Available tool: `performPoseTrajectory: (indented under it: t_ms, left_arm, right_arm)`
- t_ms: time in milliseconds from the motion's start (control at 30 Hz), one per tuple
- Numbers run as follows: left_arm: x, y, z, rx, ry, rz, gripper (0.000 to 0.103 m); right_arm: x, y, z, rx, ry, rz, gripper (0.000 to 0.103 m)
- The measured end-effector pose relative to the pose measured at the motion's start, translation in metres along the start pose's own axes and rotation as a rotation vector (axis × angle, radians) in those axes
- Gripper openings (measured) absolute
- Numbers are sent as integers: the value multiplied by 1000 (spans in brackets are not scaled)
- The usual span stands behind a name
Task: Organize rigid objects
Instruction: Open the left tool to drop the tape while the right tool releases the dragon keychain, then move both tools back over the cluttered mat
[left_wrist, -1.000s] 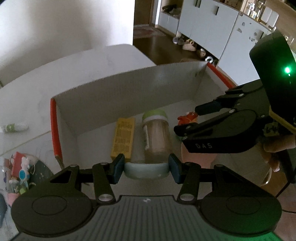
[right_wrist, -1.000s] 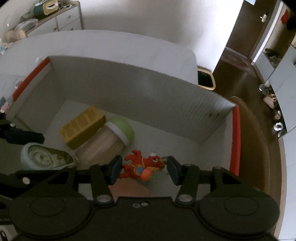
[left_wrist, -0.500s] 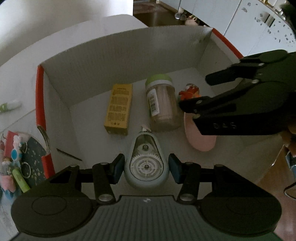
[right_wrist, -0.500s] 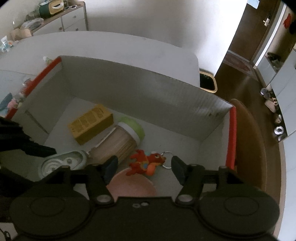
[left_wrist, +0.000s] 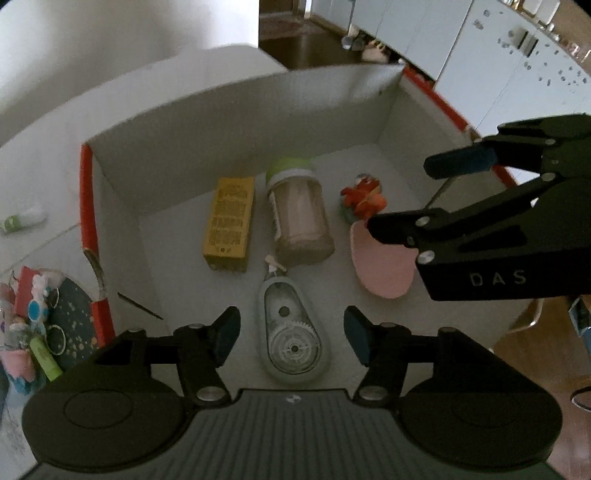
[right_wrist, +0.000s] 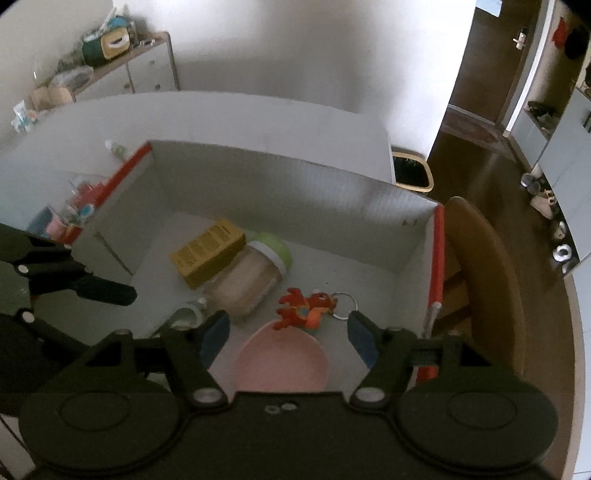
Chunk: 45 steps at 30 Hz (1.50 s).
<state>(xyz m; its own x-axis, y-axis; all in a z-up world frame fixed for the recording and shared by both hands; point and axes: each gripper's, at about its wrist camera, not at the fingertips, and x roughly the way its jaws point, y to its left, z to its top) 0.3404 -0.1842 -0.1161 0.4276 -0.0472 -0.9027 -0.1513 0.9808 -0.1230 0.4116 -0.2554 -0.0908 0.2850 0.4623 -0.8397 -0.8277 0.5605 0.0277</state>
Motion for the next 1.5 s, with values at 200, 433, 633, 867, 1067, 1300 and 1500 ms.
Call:
performPoseTrajectory:
  t_ms: [200, 433, 633, 867, 1067, 1300, 1500]
  left_arm:
    - [-28, 1, -7, -7, -84, -15, 61]
    - [-66, 13, -17, -31, -175, -30, 61]
    - [-91, 33, -27, -54, -237, -53, 61]
    - [-125, 70, -45, -92, -307, -38, 68]
    - [-152, 108, -63, -126, -367, -2, 73]
    - [-169, 162, -85, -161, -385, 6, 76]
    - [-176, 198, -99, -153, -401, 44, 81]
  right_arm:
    - [-29, 5, -7, 30, -57, 15, 73]
    - [-60, 20, -9, 60, -124, 46, 76]
    - [-80, 45, -8, 96, -188, 68, 79]
    - [-95, 84, -5, 138, -257, 103, 85]
    - [-98, 123, -3, 164, -294, 135, 93]
    - [-92, 171, 1, 168, -323, 148, 102]
    - [-83, 209, 7, 163, -331, 160, 102]
